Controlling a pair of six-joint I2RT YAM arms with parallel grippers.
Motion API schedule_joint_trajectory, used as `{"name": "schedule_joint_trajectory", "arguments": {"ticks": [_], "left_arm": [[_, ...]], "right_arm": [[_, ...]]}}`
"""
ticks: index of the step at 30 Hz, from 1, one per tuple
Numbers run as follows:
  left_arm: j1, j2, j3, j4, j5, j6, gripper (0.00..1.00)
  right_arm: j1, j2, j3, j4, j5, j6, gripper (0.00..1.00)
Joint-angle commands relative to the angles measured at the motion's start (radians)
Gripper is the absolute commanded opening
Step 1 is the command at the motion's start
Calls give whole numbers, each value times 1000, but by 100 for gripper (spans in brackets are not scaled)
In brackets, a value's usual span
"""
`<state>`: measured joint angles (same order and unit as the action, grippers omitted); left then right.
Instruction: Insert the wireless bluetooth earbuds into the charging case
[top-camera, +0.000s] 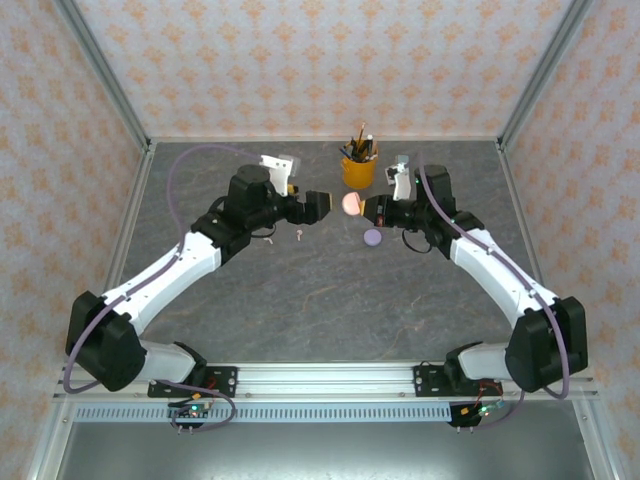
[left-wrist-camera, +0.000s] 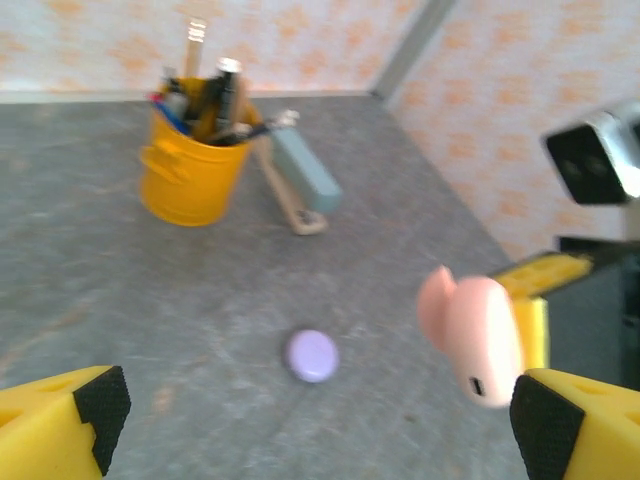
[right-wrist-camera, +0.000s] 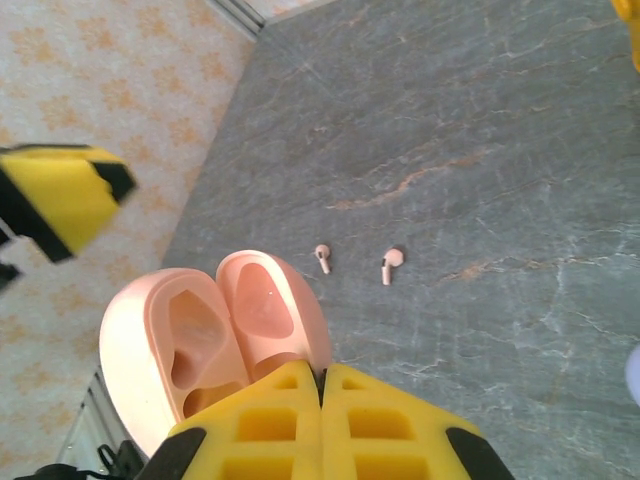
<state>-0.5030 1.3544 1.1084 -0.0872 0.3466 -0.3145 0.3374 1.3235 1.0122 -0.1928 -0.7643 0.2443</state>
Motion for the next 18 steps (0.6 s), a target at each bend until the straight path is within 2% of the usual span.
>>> {"name": "schedule_joint_trajectory", "arguments": {"ticks": [1, 9, 12, 14, 18], "left_arm": [[5, 1, 49, -214, -255, 45, 100], [2, 73, 210, -435, -439, 177, 100], [-6, 96, 261, -528, -611, 168, 100], [-10, 96, 280, -561, -651, 201, 100], [-9, 93, 294, -599, -688, 118, 100]], "right_arm": [[2, 16, 48, -46, 37, -60, 0], [2, 31, 82, -70, 53, -87, 0], [2, 42, 97, -77, 58, -100, 0], [2, 49, 107, -79, 63, -111, 0], [4, 69, 118, -62, 70, -139, 0]]}}
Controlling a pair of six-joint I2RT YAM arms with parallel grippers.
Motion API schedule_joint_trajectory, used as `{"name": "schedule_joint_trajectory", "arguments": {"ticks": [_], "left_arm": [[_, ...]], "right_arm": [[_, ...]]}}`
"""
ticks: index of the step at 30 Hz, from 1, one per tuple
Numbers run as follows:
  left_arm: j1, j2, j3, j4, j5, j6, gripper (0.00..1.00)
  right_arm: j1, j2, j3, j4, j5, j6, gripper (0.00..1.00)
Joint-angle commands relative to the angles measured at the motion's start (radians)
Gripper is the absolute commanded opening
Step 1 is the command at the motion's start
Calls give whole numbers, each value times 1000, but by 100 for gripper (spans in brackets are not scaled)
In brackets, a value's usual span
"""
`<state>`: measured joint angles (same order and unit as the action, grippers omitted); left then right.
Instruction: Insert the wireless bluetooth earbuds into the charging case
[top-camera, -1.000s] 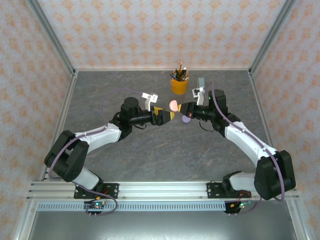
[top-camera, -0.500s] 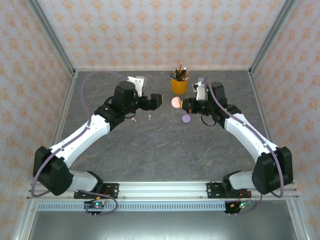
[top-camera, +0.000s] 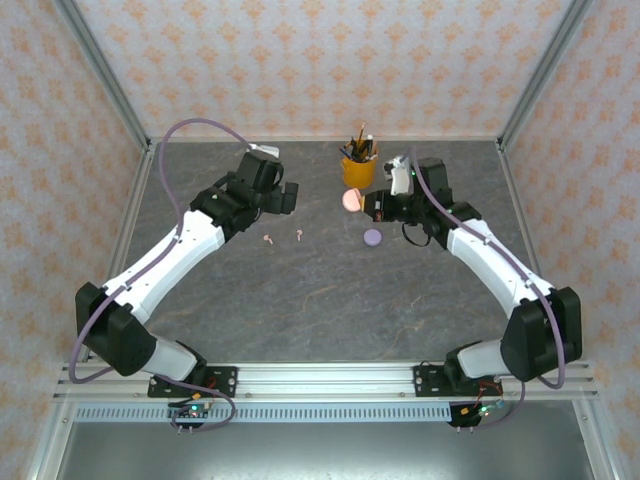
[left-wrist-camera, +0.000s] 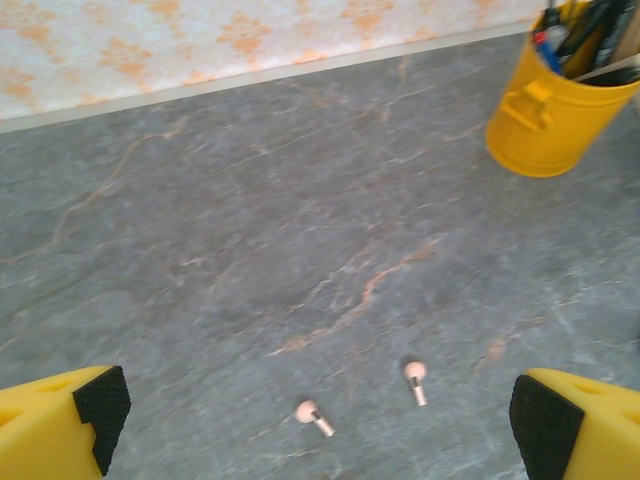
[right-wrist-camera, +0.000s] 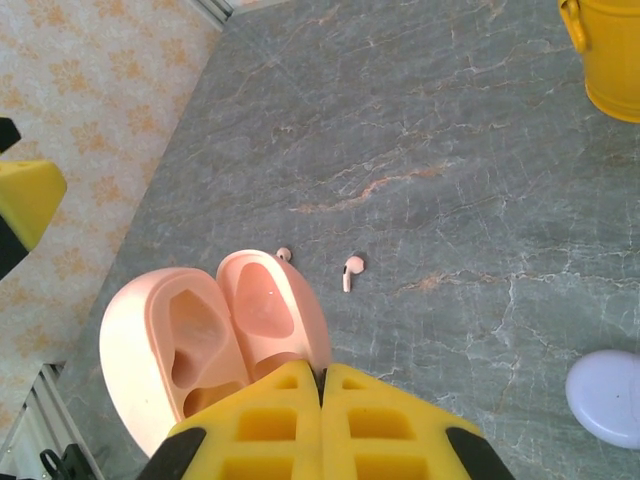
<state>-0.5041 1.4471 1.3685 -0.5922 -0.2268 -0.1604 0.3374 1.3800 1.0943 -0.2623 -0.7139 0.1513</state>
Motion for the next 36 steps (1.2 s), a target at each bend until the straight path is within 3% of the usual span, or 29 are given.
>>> {"name": "schedule_joint_trajectory", "arguments": {"ticks": [1, 5, 8, 10, 19, 28, 32, 36], "left_arm": [[-6, 9, 46, -111, -116, -59, 100], [-1, 42, 78, -144, 8, -36, 100], [1, 13, 8, -47, 90, -45, 100], [10, 3, -27, 18, 218, -21, 100], [23, 76, 31, 29, 406, -23, 100], [126, 27, -137, 369, 916, -52, 100], [133, 61, -76, 269, 1055, 42, 99], [133, 121, -20, 179, 1165, 119, 93]], "right_arm": [[5, 17, 40, 8, 22, -64, 0], [8, 34, 49, 8, 42, -122, 0], [13, 51, 64, 0, 41, -158, 0], [19, 63, 76, -6, 35, -186, 0], [51, 114, 135, -78, 47, -317, 0], [66, 146, 127, -71, 28, -354, 0], [69, 157, 125, -71, 2, -360, 0], [75, 153, 116, -63, -31, -357, 0]]}}
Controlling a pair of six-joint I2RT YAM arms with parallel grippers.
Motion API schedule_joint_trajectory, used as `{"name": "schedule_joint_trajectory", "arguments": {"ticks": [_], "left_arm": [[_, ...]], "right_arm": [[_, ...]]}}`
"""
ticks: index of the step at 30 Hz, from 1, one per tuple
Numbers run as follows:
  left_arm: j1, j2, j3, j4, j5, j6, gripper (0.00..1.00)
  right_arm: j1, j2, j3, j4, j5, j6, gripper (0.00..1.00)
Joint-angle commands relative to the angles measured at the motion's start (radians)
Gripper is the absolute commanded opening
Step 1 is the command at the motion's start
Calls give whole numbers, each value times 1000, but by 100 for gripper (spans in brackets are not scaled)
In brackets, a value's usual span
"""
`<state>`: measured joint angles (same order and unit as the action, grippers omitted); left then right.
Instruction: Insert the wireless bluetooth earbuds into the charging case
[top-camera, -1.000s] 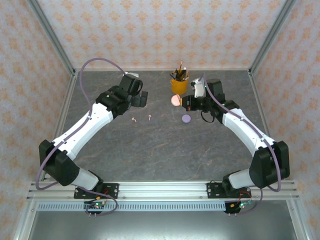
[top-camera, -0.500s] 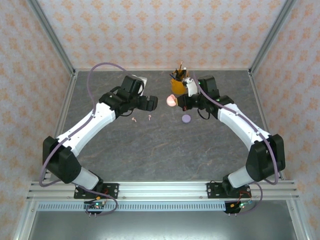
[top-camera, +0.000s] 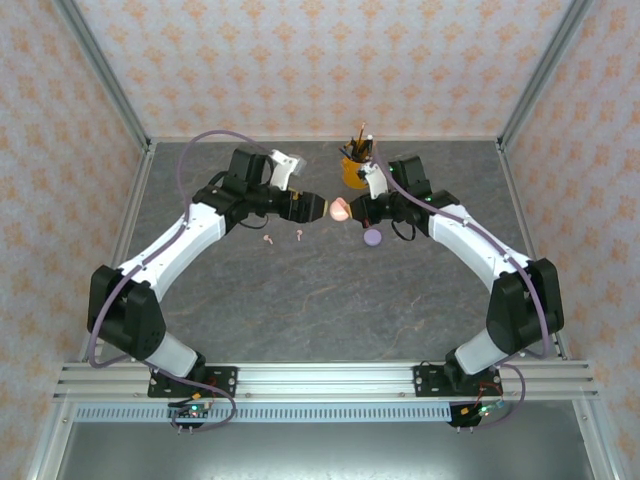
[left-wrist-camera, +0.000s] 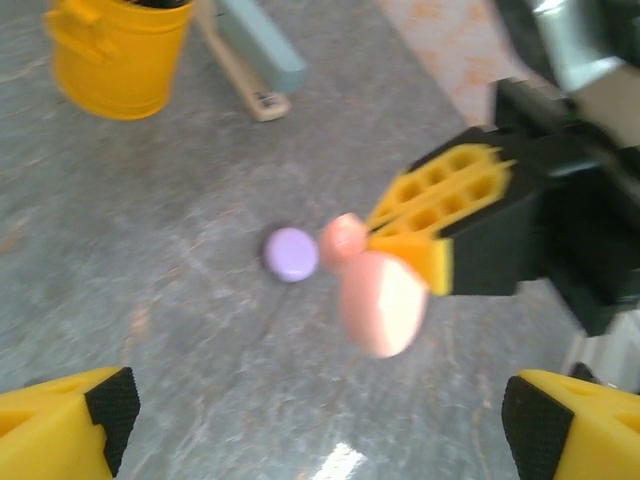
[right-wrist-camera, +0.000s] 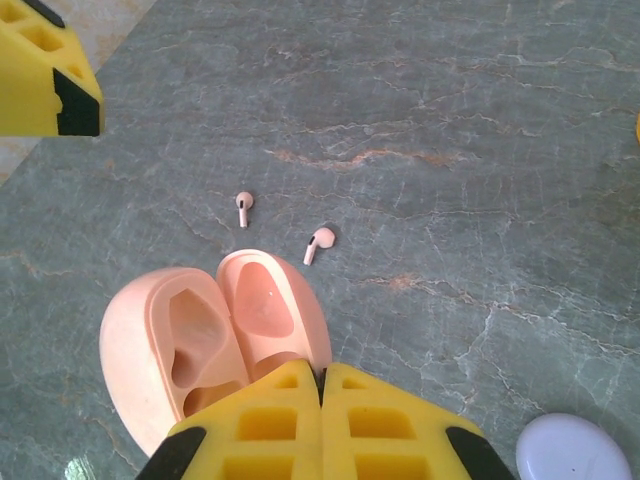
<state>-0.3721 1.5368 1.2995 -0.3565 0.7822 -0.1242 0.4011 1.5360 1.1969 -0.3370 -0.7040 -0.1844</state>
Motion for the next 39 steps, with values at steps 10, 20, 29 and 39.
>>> {"name": "schedule_joint_trajectory", "arguments": {"ticks": [10, 20, 29, 39], "left_arm": [[1, 146, 159, -226, 295, 216, 80], [-1, 212, 211, -293, 375, 267, 69], [-1, 257, 247, -320, 384, 279, 66], [-2, 284, 247, -311, 385, 275, 59]], "right_arm": [[41, -23, 14, -12, -45, -38, 0], [44, -30, 27, -32, -50, -46, 0], [48, -35, 32, -36, -54, -47, 0], [50, -35, 32, -29, -60, -40, 0]]}}
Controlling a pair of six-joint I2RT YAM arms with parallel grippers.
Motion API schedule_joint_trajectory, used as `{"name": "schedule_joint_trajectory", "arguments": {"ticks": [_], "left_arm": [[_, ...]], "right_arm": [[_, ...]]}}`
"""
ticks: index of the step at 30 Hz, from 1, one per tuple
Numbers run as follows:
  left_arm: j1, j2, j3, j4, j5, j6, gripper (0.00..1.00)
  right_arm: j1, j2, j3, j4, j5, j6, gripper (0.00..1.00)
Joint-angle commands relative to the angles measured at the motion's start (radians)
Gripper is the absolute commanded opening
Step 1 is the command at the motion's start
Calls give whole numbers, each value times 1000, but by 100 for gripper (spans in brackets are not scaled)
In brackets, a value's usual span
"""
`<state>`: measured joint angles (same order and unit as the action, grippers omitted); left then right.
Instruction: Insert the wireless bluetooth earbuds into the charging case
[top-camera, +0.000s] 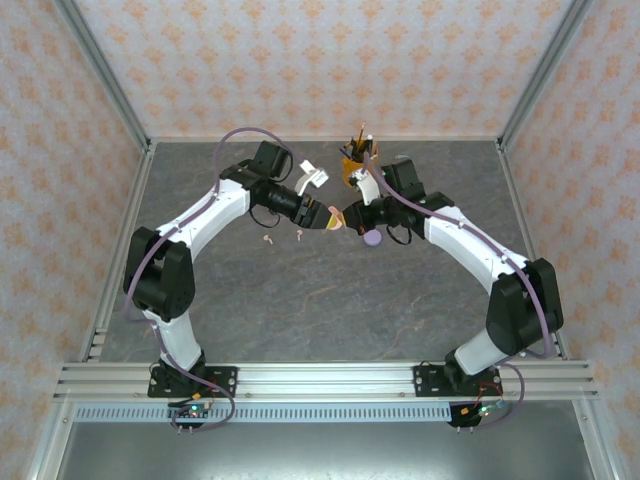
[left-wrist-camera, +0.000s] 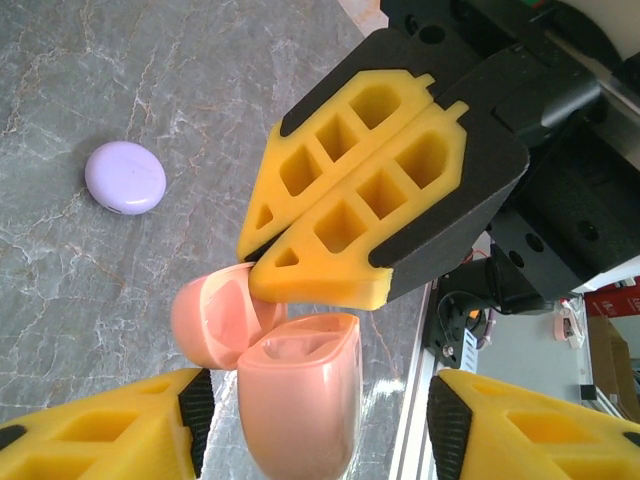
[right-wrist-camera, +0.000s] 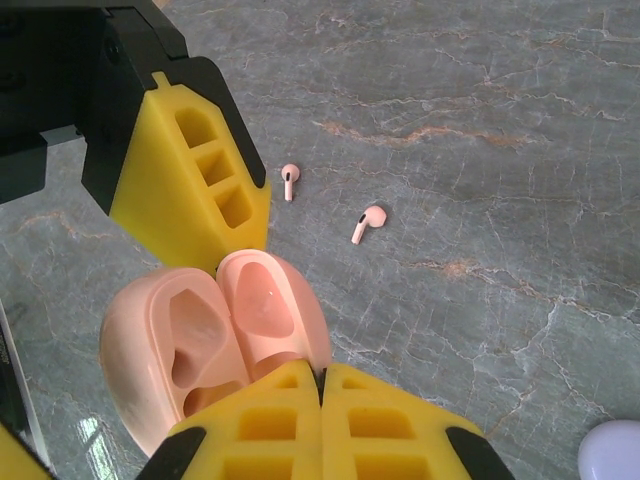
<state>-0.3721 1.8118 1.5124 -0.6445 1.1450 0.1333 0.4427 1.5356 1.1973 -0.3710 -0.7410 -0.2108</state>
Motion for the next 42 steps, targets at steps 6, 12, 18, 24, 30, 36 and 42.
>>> {"name": "schedule_joint_trajectory", "arguments": {"ticks": [6, 12, 18, 24, 30, 36, 42], "left_arm": [[-2, 14, 35, -25, 32, 23, 53], [-5, 23, 43, -32, 56, 32, 47], [-14, 39, 61, -76, 88, 71, 41], [-16, 43, 61, -87, 102, 82, 41], [-22, 49, 63, -99, 108, 96, 40], [-24, 52, 65, -96, 108, 96, 34], [-24, 46, 59, -71, 103, 82, 26]], "right_arm": [[8, -32, 30, 7, -21, -12, 0], [8, -32, 30, 12, -21, -10, 0], [8, -32, 28, 14, -23, -10, 0], [8, -34, 28, 15, -20, -9, 0], [8, -32, 28, 16, -21, -6, 0], [8, -35, 27, 17, -15, -6, 0], [8, -40, 24, 17, -11, -6, 0]]}}
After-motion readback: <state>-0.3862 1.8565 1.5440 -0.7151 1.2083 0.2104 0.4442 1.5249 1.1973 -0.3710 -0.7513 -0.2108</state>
